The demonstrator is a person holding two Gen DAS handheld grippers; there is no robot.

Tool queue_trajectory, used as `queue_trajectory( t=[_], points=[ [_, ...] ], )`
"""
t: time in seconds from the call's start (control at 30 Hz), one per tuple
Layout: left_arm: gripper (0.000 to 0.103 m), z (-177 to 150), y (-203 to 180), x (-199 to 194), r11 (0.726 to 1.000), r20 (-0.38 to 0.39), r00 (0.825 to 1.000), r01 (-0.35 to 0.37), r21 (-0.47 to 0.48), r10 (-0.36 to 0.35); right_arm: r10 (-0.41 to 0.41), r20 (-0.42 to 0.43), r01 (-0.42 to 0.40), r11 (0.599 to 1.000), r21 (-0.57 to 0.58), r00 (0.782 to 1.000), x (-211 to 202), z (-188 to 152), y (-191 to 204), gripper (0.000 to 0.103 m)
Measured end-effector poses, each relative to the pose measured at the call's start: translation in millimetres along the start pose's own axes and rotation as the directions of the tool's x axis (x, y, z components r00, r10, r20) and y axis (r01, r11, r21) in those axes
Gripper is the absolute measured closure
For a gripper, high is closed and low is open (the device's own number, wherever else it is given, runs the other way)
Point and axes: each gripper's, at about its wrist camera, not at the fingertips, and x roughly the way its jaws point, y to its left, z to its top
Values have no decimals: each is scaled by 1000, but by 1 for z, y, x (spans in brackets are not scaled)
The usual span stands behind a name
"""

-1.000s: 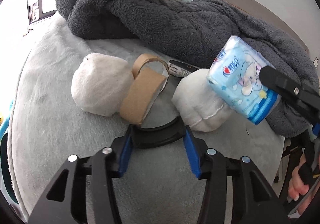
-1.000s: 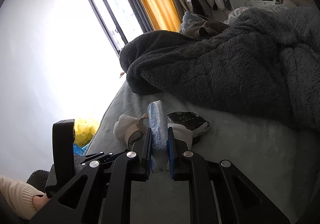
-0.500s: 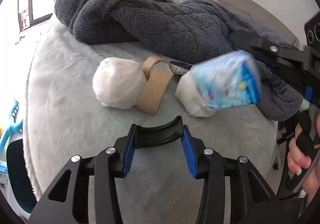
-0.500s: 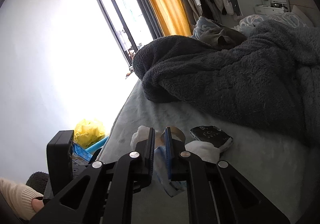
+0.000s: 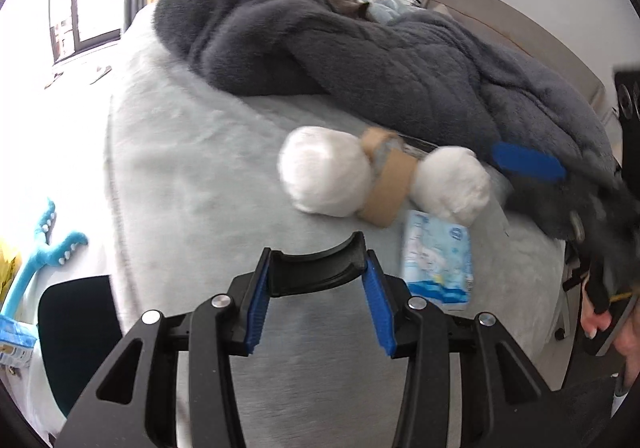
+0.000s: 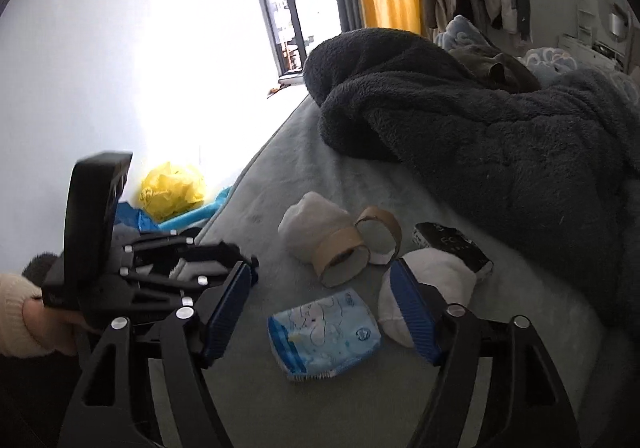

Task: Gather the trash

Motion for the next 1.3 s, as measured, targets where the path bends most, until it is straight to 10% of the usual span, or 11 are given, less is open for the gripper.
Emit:
queue_trajectory(
  t=[0.73, 0.83, 1.03, 1.3],
  points=[
    [55, 6, 93, -52, 990, 67, 995, -60, -126, 69, -126, -304, 87, 986, -139, 944, 90, -21, 12, 14],
    [55, 5, 109, -58, 986, 70, 994, -68, -154, 79, -98, -298, 83, 995, -63, 949, 84, -17, 6, 52],
    [55, 2, 133, -71, 980, 74, 992, -83, -179, 98, -140, -277, 135, 990, -38, 951, 68, -9, 8, 87],
    [55, -8, 167, -79, 969, 50, 987, -136, -207, 150, -162, -207, 150, 986, -74, 965, 56, 20, 38, 93]
  ],
)
